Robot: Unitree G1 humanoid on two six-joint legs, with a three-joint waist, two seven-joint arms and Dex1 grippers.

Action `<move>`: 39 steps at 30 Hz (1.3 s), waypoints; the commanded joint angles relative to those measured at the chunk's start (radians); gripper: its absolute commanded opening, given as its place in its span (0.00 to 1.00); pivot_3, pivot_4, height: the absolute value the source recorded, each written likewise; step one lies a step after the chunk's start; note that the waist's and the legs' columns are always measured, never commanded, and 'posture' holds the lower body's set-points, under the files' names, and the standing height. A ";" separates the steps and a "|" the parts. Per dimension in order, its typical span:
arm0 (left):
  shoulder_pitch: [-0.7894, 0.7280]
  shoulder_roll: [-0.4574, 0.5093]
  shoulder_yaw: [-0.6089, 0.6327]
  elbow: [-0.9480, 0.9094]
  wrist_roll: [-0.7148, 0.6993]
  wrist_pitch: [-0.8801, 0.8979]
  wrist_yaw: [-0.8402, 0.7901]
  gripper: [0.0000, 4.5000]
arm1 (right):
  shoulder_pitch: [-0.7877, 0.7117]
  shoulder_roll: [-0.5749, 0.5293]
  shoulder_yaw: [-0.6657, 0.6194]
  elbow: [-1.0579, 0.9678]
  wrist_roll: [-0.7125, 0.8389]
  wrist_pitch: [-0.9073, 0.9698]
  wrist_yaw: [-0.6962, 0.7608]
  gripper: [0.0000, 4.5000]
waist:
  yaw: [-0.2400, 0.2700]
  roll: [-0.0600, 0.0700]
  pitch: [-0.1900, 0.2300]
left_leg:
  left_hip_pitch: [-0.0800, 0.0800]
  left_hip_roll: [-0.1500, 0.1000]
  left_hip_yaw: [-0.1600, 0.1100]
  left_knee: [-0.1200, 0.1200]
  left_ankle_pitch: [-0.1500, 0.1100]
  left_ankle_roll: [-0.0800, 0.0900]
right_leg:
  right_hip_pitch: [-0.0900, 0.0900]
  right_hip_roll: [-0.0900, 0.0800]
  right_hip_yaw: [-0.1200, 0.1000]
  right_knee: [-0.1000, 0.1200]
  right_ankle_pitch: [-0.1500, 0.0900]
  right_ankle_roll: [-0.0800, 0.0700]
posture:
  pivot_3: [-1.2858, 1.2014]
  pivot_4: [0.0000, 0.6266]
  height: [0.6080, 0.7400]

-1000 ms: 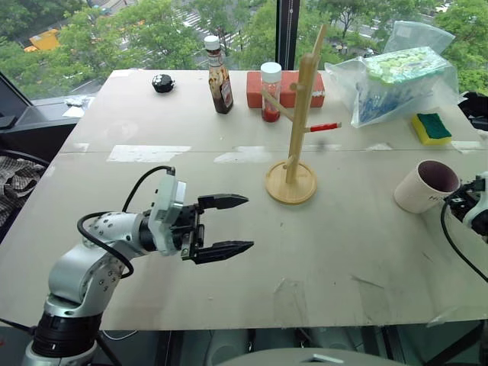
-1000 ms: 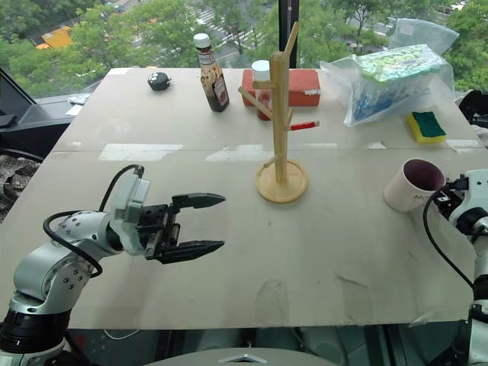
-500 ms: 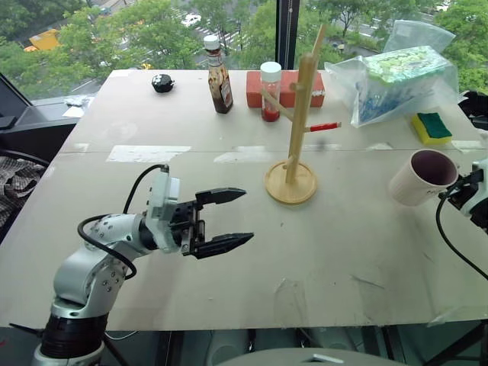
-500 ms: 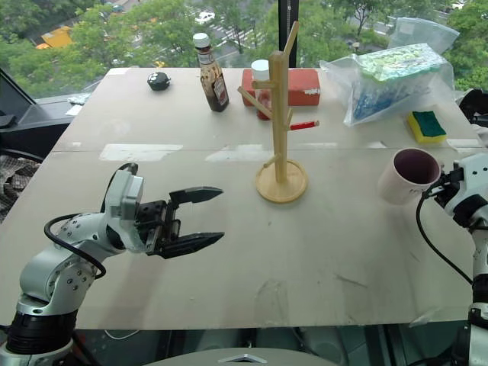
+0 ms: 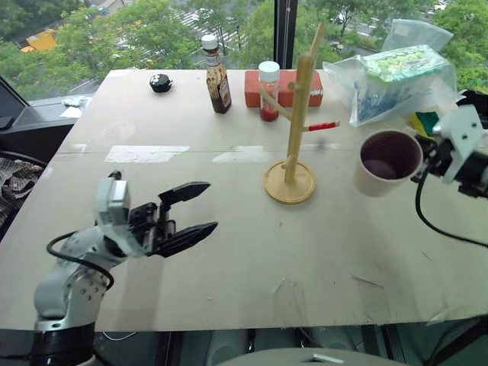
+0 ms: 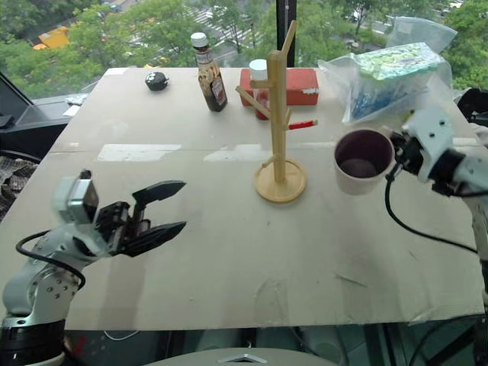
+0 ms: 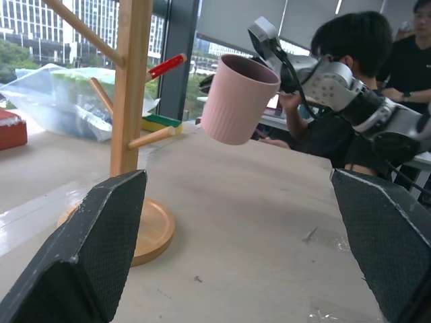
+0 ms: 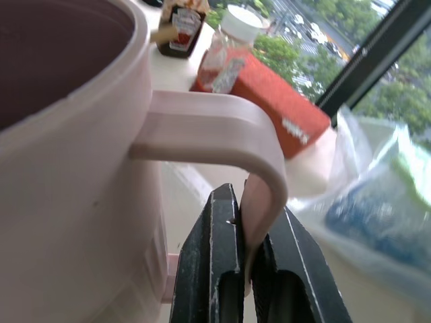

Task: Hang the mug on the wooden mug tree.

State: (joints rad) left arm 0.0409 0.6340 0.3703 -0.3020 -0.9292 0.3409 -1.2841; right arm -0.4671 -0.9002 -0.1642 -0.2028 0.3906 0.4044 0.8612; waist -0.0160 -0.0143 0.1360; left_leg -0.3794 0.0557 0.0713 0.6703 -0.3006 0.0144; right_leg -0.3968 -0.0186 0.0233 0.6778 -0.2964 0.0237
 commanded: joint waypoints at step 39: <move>0.146 -0.097 0.008 -0.191 -0.030 -0.007 0.245 1.00 | -0.314 0.091 0.081 0.207 -0.001 0.013 0.306 0.40 | 0.007 -0.002 0.001 | -0.004 -0.001 -0.003 0.000 -0.001 0.002 | 0.000 -0.011 -0.009 -0.002 0.000 0.000 | 0.52 0.24 1.00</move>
State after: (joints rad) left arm 0.1902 0.5250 0.3821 -0.4631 -0.9743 0.3313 -1.0614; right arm -0.7998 -0.7788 -0.0043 0.0975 0.3270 0.3542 1.1825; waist -0.0091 -0.0159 0.1374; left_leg -0.3834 0.0544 0.0688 0.6708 -0.3020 0.0167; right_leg -0.3968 -0.0302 0.0146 0.6759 -0.2963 0.0236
